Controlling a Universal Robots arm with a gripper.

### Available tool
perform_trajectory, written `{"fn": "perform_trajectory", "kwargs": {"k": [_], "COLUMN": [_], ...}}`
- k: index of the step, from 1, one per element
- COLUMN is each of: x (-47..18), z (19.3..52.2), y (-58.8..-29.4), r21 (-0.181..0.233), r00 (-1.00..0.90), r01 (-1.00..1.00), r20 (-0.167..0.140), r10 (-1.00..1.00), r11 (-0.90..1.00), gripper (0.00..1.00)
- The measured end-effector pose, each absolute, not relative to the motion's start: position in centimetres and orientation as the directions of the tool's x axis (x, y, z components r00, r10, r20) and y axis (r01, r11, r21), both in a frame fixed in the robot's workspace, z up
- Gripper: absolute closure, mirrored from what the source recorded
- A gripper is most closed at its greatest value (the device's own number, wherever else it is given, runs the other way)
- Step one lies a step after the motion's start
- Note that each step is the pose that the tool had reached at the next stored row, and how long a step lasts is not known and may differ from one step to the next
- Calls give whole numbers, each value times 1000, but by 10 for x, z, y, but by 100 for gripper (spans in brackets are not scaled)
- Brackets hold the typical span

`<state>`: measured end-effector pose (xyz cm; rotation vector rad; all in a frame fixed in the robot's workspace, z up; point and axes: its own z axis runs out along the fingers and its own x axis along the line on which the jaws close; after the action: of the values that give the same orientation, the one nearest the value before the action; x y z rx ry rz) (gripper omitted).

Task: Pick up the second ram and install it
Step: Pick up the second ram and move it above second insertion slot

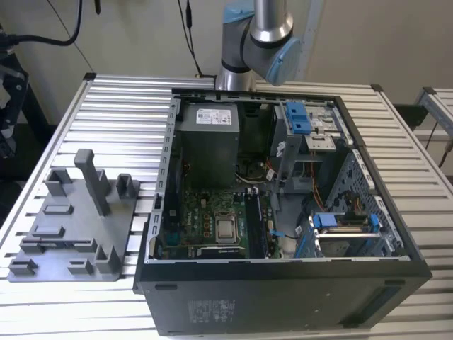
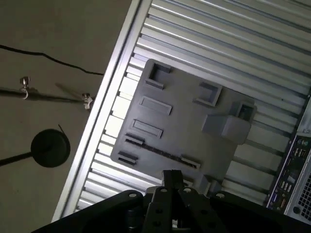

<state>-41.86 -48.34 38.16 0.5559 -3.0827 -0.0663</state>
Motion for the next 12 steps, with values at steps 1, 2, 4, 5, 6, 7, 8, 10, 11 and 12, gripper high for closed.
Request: {"fn": "perform_trajectory", "kwargs": {"k": [1,2,4,5,6,7,8,10,11,12], "x": [-419,-419,-419,-419,-419,-419,-419,-419,-419,-419], "z": [382,382,382,382,382,382,381,382,382,382], "y": [-483,-483,-483,-483,-483,-483,-483,-483,-483,-483], "r21": [42,42,40,39,38,38,37,35,34,33], "r00": [-933,-929,-921,-917,-913,-908,-903,-892,-886,-881], "r01": [-359,-369,-388,-398,-408,-420,-430,-452,-462,-473], "r20": [1,1,2,3,3,3,4,5,5,6], "r10": [-359,-370,-389,-398,-409,-420,-430,-452,-463,-473], "r11": [932,928,921,917,912,907,902,891,886,881], "gripper": [89,89,89,89,89,89,89,89,89,89]}}
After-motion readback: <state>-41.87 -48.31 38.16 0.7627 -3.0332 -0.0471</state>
